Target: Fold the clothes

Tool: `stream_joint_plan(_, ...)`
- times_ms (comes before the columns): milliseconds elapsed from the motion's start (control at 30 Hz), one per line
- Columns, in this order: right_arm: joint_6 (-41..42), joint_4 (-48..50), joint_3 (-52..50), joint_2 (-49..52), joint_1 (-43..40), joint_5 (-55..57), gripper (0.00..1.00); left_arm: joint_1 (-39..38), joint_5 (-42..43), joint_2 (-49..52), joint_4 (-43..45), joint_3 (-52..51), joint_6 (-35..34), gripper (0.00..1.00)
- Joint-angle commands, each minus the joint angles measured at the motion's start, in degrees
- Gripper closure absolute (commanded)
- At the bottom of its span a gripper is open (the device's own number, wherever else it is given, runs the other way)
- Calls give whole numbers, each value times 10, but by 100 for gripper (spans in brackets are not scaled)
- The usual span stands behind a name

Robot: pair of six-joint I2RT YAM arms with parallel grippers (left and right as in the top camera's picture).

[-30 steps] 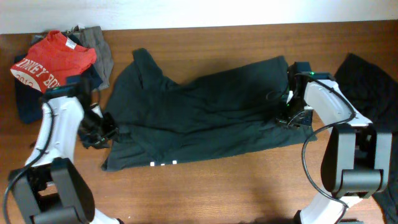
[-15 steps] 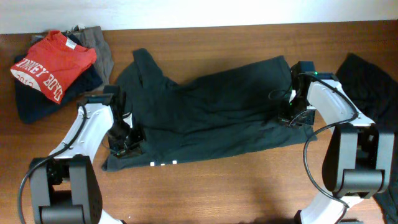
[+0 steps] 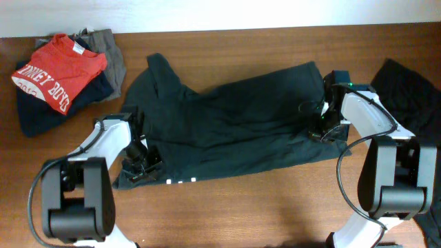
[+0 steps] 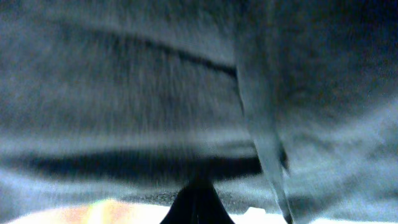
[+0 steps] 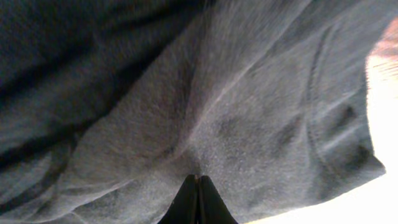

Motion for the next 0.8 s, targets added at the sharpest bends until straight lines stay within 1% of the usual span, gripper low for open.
stream_joint_plan(0, 10, 5, -14, 9, -4, -15, 96, 0, -9, 31, 8, -6, -12, 99)
stream_joint_plan(233, 18, 5, -14, 10, -4, 5, 96, 2, -21, 38, 14, -6, -12, 99)
stream_joint_plan(333, 35, 5, -18, 10, -10, 25, 96, 19, -26, 38, 14, -6, -12, 99)
stream_joint_plan(533, 37, 21, -46, 10, -53, 20, 96, 72, -24, 38, 14, -6, 1, 99)
stream_joint_plan(767, 37, 42, -80, 10, -81, -12, 96, 89, -24, 38, 14, -6, 8, 99)
